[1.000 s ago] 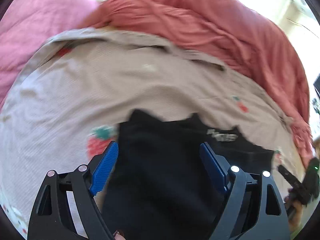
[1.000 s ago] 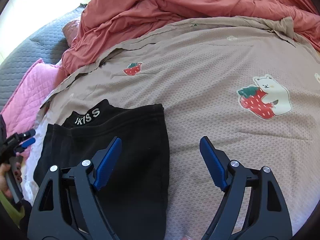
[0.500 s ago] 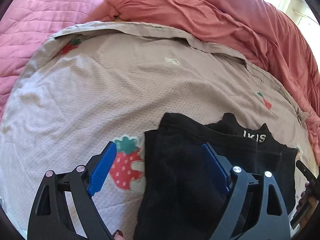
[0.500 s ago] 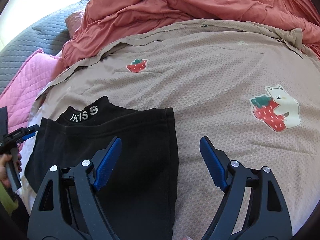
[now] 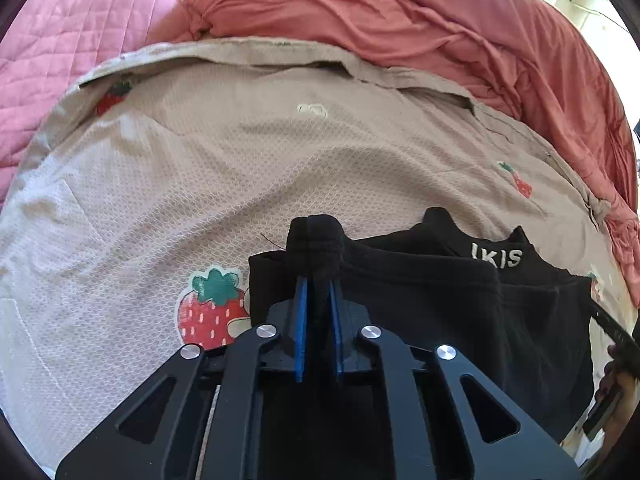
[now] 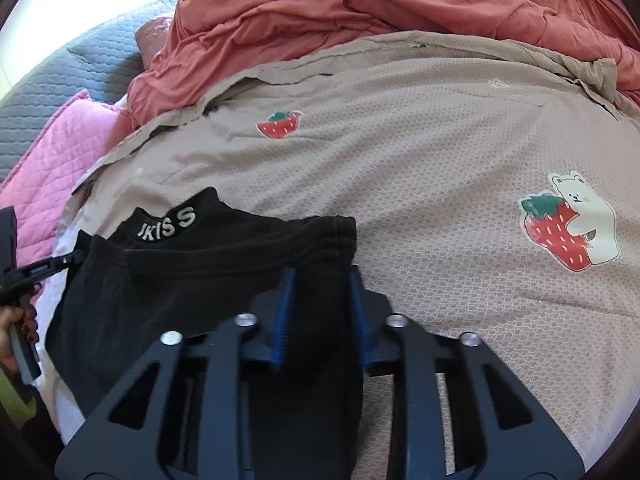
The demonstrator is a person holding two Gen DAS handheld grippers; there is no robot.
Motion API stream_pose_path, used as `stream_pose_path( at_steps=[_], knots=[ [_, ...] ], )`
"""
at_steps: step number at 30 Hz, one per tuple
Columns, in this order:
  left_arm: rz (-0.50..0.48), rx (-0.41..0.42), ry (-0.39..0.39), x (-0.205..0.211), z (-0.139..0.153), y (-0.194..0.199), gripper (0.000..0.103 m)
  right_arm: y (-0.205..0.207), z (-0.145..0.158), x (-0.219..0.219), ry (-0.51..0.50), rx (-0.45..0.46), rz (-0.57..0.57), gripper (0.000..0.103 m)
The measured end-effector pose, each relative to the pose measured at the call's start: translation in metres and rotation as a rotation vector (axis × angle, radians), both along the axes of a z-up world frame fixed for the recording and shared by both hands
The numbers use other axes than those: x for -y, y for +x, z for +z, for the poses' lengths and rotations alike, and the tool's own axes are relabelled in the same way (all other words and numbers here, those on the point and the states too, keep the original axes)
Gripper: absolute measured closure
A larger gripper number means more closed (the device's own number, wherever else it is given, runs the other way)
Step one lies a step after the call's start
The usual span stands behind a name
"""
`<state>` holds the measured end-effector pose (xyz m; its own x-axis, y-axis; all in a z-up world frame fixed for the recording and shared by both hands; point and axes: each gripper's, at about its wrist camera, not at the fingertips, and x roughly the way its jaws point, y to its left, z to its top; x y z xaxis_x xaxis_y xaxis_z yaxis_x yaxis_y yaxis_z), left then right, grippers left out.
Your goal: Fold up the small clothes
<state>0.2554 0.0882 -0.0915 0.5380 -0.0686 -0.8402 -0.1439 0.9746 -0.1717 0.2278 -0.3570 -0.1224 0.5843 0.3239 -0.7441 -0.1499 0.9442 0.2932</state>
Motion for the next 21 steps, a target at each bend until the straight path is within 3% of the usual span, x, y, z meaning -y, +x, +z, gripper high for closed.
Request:
stream_pose_path(
  at_steps=[5, 11, 14, 21],
  knots=[
    [0.042, 0.099, -0.054, -0.020, 0.030, -0.019, 0.095, -0.003, 0.012, 0.005, 0.052, 0.042, 0.000, 0.099],
    [0.059, 0.168, -0.052, -0.034, 0.055, -0.018, 0.096, -0.008, 0.040, -0.002, 0.048, 0.204, 0.012, 0.100],
    [0.078, 0.141, -0.047, -0.035, 0.044, -0.009, 0.096, -0.004, 0.041, -0.007, -0.017, 0.223, 0.013, 0.100],
    [0.086, 0.025, 0.023, -0.020, -0.009, 0.007, 0.095, 0.007, 0.001, -0.006, -0.102, 0.093, -0.027, 0.100]
  ],
)
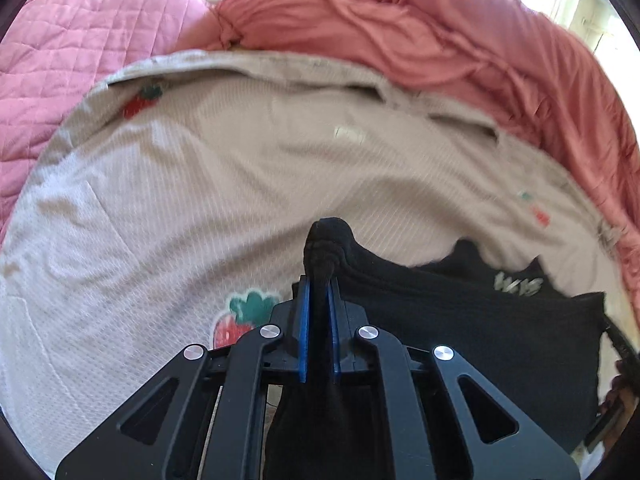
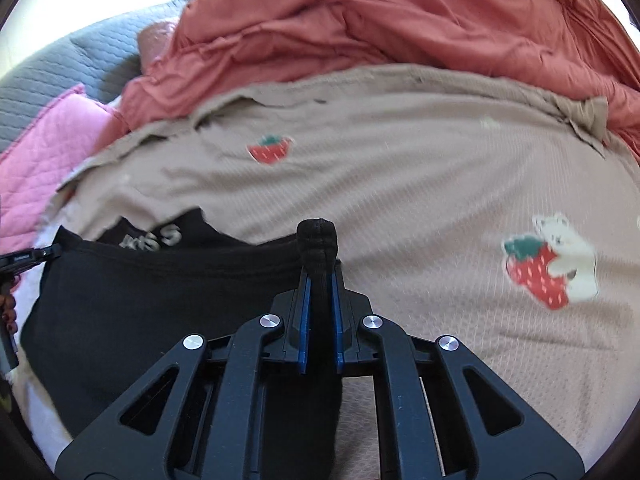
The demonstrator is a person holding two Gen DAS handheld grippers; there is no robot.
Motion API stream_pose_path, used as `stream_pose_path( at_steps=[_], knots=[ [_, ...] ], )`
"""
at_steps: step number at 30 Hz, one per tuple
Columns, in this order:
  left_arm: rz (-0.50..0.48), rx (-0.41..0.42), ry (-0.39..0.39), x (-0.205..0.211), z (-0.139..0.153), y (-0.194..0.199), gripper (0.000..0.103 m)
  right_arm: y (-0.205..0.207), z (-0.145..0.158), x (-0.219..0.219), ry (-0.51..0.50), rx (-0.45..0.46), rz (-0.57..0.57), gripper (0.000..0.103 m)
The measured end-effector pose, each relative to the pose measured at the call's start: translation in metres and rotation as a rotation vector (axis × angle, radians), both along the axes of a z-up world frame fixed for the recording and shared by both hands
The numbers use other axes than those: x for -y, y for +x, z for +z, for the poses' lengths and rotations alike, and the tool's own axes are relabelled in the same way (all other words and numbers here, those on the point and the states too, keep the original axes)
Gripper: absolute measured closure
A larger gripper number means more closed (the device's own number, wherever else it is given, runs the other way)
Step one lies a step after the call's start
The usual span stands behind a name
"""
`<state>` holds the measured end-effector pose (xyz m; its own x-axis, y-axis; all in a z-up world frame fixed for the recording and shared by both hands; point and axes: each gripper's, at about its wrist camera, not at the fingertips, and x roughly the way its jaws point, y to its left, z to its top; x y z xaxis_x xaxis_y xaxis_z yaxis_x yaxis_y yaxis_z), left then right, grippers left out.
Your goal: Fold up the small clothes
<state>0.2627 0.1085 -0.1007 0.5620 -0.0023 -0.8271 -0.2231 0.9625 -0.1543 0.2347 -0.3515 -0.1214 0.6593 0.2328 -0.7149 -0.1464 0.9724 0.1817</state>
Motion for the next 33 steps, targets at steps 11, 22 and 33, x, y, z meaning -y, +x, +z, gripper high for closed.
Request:
stream_pose_path(
  at_steps=[11, 22, 33],
  knots=[
    [0.018, 0.103, 0.066, -0.002, 0.015, -0.010, 0.094, -0.006, 0.019, -0.016, -0.083, 0.146, 0.047, 0.099],
    [0.051, -0.030, 0.091, -0.003, -0.014, -0.001, 0.089, 0.005, -0.013, -0.007, -0.104, 0.012, -0.015, 0.080],
    [0.032, 0.099, 0.085, 0.010, 0.049, -0.041, 0.078, -0.003, 0.024, -0.003, -0.060, 0.060, -0.030, 0.046]
  ],
)
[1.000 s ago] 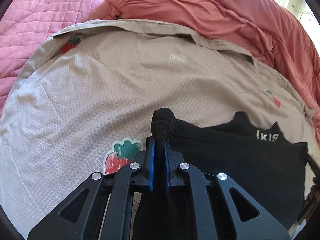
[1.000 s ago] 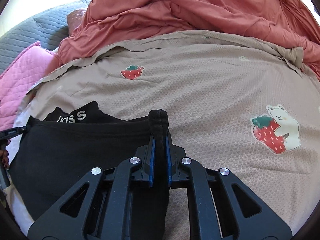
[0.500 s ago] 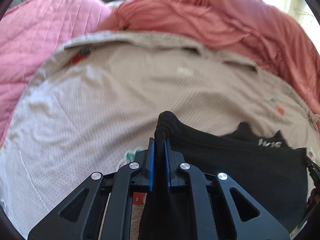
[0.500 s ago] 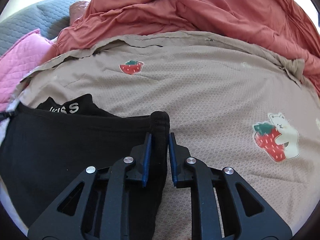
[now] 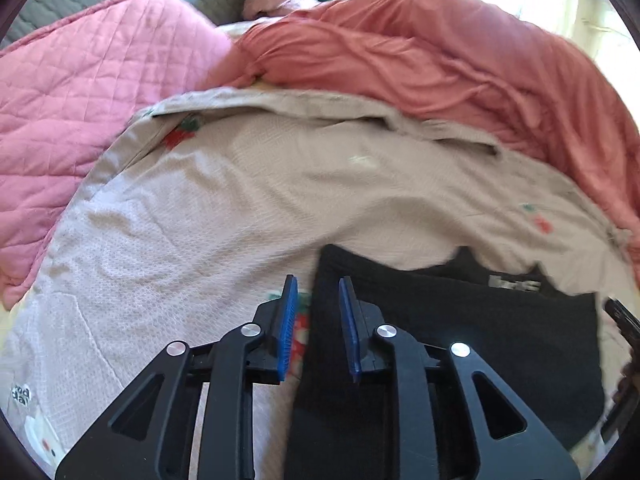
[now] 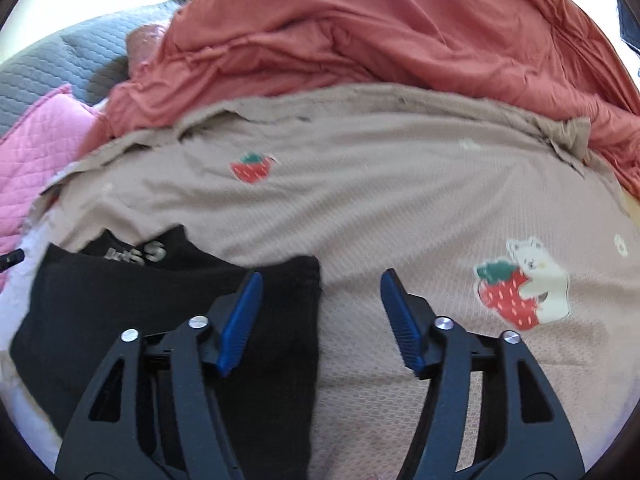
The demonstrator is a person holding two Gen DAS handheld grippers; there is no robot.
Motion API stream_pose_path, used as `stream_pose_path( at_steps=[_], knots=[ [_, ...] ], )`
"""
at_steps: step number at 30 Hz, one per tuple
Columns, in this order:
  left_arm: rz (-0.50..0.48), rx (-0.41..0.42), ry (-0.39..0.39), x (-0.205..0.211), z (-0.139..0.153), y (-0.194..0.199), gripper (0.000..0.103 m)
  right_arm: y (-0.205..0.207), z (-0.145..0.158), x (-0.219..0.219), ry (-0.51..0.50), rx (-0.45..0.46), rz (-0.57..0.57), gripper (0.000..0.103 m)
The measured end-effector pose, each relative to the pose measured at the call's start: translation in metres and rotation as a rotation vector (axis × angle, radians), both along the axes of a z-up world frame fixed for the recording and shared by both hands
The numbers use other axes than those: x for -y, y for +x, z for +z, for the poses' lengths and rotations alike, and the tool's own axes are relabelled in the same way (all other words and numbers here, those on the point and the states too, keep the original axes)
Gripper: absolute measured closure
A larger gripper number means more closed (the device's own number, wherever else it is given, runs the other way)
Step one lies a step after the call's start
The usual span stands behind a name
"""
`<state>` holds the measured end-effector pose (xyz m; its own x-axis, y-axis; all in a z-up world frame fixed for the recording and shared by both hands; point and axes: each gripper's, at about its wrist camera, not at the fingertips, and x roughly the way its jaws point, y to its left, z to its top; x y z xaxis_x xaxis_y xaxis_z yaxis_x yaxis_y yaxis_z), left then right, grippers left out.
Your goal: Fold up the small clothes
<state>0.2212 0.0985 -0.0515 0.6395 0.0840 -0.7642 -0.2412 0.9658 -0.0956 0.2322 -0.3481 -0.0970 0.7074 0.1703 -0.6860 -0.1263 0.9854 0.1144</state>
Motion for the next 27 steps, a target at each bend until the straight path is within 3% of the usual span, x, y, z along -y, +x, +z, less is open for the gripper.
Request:
stream_pose_path(
  at_steps=[1, 6, 9, 12, 13, 15, 17, 21, 25, 27],
  knots=[
    [-0.019, 0.009, -0.004, 0.006, 0.005, -0.004, 0.072, -0.003, 0.006, -0.005, 0.007, 0.012, 0.023, 0.046],
    [-0.136, -0.022, -0.037, 0.051, 0.008, -0.024, 0.066, -0.019, 0.026, -0.041, 0.039, 0.037, 0.168, 0.041],
    [-0.200, -0.078, -0.054, 0.075, -0.008, -0.030, 0.058, -0.035, 0.027, -0.067, 0.057, 0.016, 0.268, 0.039],
    [-0.194, -0.158, -0.031, 0.085, -0.034, -0.034, 0.053, -0.050, 0.015, -0.084, 0.023, -0.042, 0.321, 0.039],
    [-0.180, -0.193, -0.035, 0.085, -0.046, -0.036, 0.051, -0.052, 0.008, -0.085, -0.003, -0.072, 0.318, 0.039],
    [-0.176, -0.179, -0.044, 0.082, -0.050, -0.039, 0.050, -0.050, -0.017, -0.080, -0.058, -0.184, 0.290, 0.039],
    [-0.189, -0.170, -0.047, 0.081, -0.052, -0.041, 0.050, -0.046, -0.035, -0.074, -0.022, -0.235, 0.280, 0.038],
    [-0.191, -0.163, -0.090, 0.073, -0.053, -0.042, 0.049, -0.052, -0.037, -0.085, -0.092, -0.191, 0.290, 0.034],
    [-0.199, -0.157, -0.106, 0.071, -0.051, -0.045, 0.049, -0.053, -0.032, -0.076, -0.051, -0.171, 0.288, 0.034],
    [-0.204, -0.162, -0.118, 0.071, -0.045, -0.048, 0.044, -0.056, -0.018, -0.074, -0.033, -0.133, 0.281, 0.033]
  ],
)
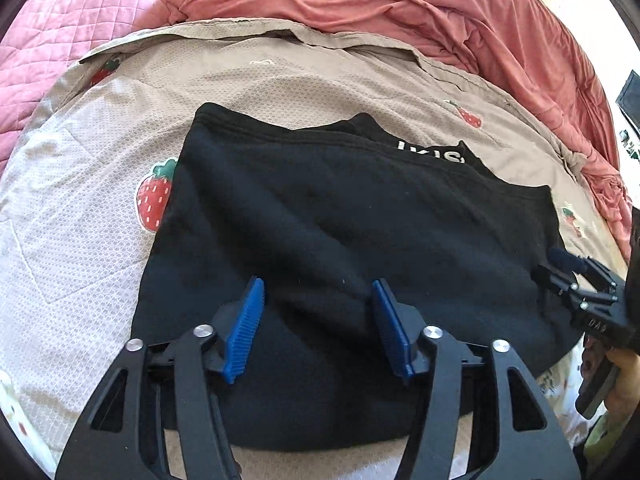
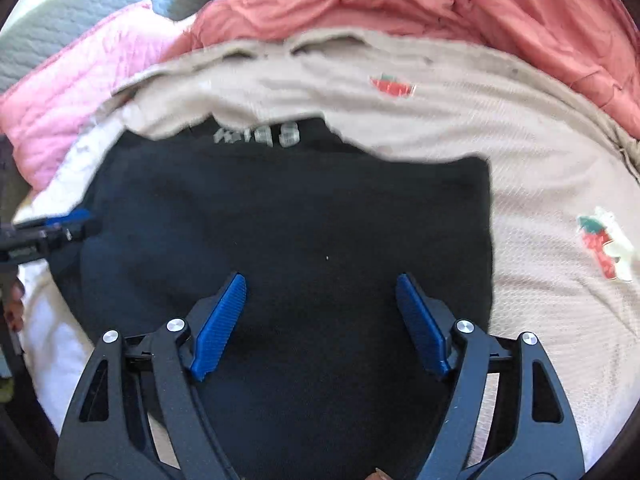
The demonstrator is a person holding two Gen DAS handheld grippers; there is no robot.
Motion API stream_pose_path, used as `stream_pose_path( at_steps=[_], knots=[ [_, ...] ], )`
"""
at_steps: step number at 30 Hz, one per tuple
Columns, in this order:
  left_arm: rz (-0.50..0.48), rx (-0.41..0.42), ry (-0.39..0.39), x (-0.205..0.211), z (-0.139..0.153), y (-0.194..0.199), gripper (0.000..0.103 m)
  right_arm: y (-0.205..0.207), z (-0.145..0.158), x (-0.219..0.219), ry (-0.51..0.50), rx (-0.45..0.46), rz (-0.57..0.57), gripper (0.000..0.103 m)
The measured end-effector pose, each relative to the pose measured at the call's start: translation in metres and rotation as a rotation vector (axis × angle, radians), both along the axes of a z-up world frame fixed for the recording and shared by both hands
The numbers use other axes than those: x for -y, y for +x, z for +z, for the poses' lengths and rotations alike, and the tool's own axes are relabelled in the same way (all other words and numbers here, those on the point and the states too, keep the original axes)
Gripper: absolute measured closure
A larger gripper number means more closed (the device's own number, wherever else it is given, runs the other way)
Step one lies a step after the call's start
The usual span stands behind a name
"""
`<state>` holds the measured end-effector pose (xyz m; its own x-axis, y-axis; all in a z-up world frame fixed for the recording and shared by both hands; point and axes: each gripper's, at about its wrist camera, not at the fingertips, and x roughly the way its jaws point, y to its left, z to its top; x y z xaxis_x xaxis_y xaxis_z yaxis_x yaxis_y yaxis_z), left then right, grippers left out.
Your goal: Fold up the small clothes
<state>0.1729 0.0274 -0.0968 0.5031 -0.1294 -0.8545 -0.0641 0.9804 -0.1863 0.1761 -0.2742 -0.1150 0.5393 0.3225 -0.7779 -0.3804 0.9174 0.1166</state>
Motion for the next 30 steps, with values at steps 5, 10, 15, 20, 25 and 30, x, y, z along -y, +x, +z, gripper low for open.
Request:
stream_pose_path(
  at_steps=[5, 10, 15, 20, 25, 30],
  knots=[
    [-0.023, -0.001, 0.012, 0.000, 0.014, -0.014, 0.041, -0.014, 0.026, 0.001, 0.015, 0.080, 0.009, 0.030],
    [-0.078, -0.013, 0.042, 0.007, 0.014, -0.027, 0.041, -0.033, 0.033, -0.010, 0.040, 0.092, 0.029, 0.029],
    [-0.150, -0.051, 0.103, 0.020, 0.002, -0.034, 0.040, -0.058, 0.025, -0.024, 0.005, 0.075, 0.051, 0.029],
    [-0.157, -0.076, 0.087, 0.019, -0.008, -0.037, 0.039, -0.065, 0.022, -0.025, 0.026, 0.048, -0.008, 0.029],
    [-0.181, -0.069, 0.072, 0.015, -0.014, -0.043, 0.039, -0.063, 0.008, -0.030, -0.001, 0.013, -0.047, 0.029],
    [-0.192, -0.066, 0.039, 0.010, -0.014, -0.046, 0.039, -0.053, -0.027, -0.030, -0.014, -0.126, -0.114, 0.027]
  ],
)
